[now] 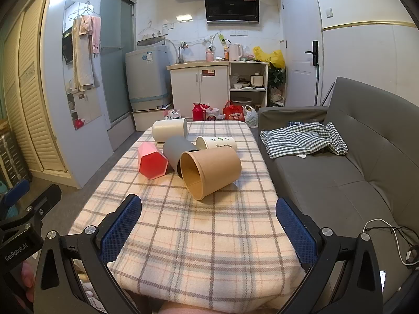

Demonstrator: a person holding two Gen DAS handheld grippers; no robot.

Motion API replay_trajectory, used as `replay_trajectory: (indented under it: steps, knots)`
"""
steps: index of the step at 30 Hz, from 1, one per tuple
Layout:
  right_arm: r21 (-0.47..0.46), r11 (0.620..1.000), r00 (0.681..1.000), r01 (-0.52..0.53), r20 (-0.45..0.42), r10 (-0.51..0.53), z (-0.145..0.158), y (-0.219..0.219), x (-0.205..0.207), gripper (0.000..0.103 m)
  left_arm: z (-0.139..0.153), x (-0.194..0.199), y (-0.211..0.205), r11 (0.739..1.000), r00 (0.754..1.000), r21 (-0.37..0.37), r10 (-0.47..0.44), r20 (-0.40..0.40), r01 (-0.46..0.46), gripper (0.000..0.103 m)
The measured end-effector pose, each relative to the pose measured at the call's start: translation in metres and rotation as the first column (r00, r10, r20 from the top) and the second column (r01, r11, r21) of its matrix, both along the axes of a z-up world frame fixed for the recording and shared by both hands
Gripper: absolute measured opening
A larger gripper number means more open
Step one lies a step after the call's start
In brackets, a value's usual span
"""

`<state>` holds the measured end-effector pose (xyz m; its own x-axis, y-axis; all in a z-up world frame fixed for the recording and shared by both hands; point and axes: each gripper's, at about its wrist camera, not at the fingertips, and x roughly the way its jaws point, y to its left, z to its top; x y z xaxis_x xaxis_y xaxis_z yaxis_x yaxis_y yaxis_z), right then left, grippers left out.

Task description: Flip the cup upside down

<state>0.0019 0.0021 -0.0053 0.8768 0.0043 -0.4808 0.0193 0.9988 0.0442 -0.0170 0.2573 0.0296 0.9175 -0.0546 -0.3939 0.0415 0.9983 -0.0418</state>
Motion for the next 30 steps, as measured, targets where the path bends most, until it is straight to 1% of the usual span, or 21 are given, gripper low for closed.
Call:
replay_trajectory:
  steps: [30]
  knots:
    - [-0.001, 1.0, 1.0, 0.0, -0.002, 0.0, -0.0029, 0.0016, 0.0015, 0.103, 0.0003, -0.0002, -0.0007, 1.0, 1.0, 0.0, -0.001, -0.001, 0.001, 0.103]
